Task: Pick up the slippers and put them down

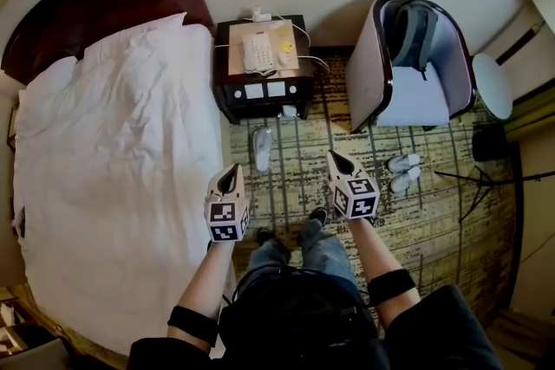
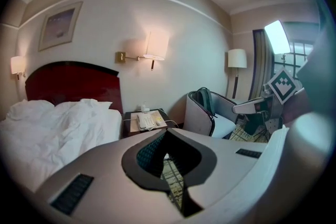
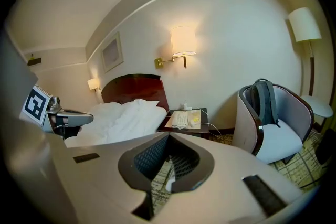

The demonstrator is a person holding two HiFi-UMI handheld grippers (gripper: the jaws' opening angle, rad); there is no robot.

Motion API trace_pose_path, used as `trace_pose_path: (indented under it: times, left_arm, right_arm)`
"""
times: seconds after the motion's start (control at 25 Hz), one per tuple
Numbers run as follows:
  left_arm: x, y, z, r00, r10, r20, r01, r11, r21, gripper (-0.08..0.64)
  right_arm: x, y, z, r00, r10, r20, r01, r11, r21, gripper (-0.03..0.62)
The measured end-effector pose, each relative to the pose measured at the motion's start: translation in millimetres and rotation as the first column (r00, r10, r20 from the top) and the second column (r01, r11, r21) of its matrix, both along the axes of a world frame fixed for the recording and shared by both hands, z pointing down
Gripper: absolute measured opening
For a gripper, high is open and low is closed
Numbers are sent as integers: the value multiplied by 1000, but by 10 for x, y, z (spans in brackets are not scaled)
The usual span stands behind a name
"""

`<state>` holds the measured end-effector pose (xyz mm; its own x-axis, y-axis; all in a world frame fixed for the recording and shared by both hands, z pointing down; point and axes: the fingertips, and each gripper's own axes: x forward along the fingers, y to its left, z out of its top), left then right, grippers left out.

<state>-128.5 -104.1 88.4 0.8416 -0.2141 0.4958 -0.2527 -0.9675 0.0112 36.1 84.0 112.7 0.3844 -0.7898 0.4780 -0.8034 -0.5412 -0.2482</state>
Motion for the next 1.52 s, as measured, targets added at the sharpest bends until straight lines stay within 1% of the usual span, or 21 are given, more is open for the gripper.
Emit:
trace_pose_path:
  times: [0.12, 0.24, 0.48, 0.64, 0.8, 0.88, 1.0, 1.16, 1.4, 1.52]
  left_arm:
    - [-120, 0, 9, 1000, -11, 7, 11, 1000, 7, 2]
    - [-176, 32, 21, 1000, -11, 8, 11, 1000, -2, 2]
    - [-284, -10, 67, 1000, -14, 9, 14, 1000, -4, 2]
    - [-303, -18, 53, 1000, 3, 3, -3, 1000, -12, 2]
    - [-324, -15, 100, 999, 38, 7, -37, 999, -26, 2]
    - [-301, 5, 142, 999, 52, 9, -52, 998, -25, 2]
    - [-253, 25, 236, 998, 53, 16, -52, 999, -16, 2]
    - [-157, 80, 311, 999, 30, 28, -29, 999, -33, 2]
    - [135, 235, 550, 999, -12, 38, 16, 996, -93, 2]
    - [243, 243, 835, 997, -70, 40, 75, 987, -142, 2]
  right_arm:
    - [-11, 30, 6, 1000, 10, 7, -10, 1000, 3, 0]
    - [-50, 52, 46, 1000, 22, 17, -22, 1000, 2, 1]
    - [-198, 7, 59, 999, 19, 35, -19, 1000, 7, 2]
    - [-258, -20, 64, 1000, 20, 23, -20, 1000, 2, 2]
    - [-303, -82, 65, 1000, 27, 5, -27, 1000, -1, 2]
    - [-298, -99, 81, 999, 33, 7, -33, 999, 6, 2]
    - [-272, -100, 138, 999, 36, 18, -36, 999, 9, 2]
    - [-255, -189, 248, 999, 0, 43, -1, 1000, 8, 2]
    - [-133, -436, 508, 995, -81, 59, 81, 997, 10, 2]
    - [-92, -591, 695, 990, -126, 64, 125, 992, 15, 2]
